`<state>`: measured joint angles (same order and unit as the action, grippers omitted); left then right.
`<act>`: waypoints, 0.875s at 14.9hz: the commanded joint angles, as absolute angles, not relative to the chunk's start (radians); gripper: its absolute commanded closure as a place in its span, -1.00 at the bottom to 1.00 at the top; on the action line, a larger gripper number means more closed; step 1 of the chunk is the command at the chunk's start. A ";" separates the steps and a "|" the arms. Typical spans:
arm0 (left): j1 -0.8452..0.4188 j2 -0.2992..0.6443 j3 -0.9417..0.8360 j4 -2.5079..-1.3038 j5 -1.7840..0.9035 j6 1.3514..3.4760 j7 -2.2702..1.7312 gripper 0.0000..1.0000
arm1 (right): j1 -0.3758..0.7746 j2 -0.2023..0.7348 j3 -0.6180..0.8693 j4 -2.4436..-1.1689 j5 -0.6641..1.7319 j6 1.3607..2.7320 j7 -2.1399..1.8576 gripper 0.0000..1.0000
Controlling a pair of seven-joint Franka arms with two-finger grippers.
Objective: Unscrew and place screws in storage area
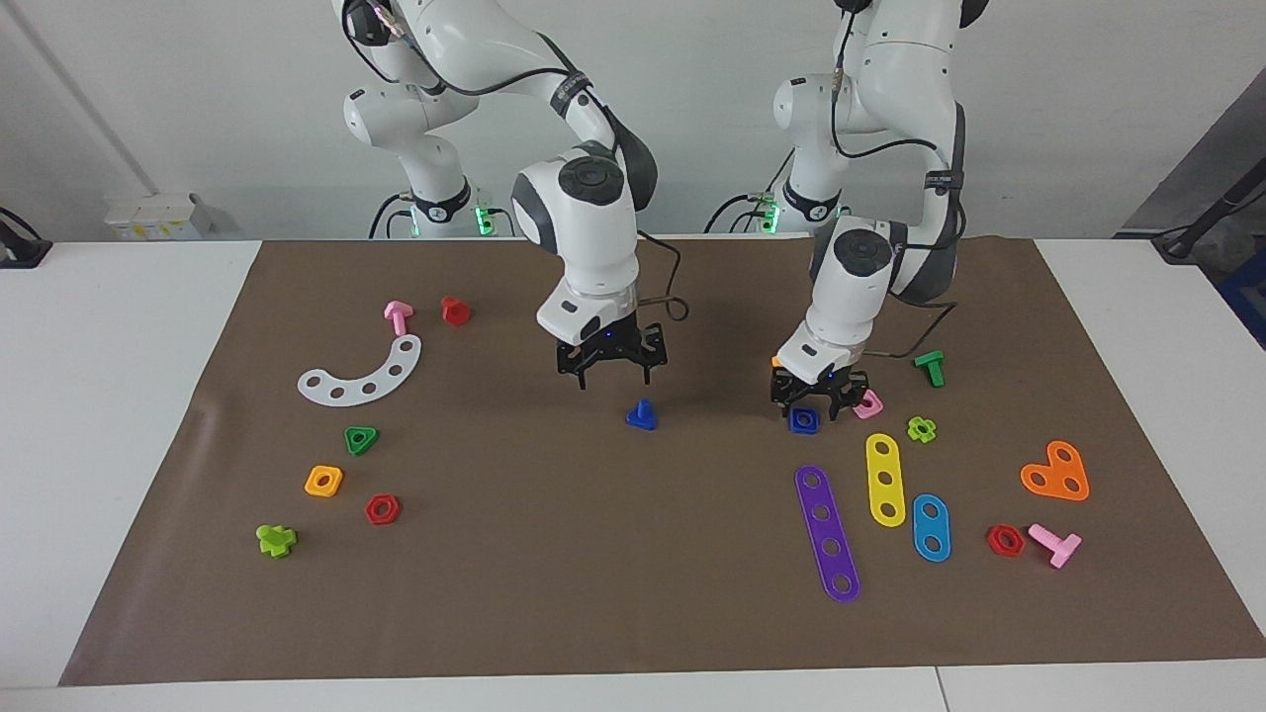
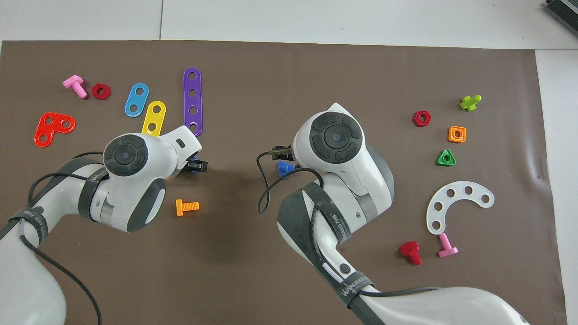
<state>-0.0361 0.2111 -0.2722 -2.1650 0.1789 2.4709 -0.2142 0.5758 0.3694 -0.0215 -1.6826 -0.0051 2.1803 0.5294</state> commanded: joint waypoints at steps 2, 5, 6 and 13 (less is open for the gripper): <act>-0.023 0.157 -0.273 -2.103 0.163 2.344 -0.126 -1.00 | 0.646 0.457 -0.028 -1.660 -0.024 2.238 0.604 -1.00; -0.023 0.124 -0.262 -2.048 0.163 2.299 -0.075 -1.00 | 0.649 0.488 -0.026 -1.669 -0.044 2.275 0.604 -0.93; -0.032 0.114 -0.243 -2.036 0.163 2.286 -0.071 -1.00 | 0.652 0.500 -0.026 -1.672 -0.046 2.287 0.606 -0.83; -0.060 0.031 -0.166 -1.856 0.149 1.961 0.015 -1.00 | 0.653 0.518 -0.026 -1.681 -0.067 2.290 0.600 0.03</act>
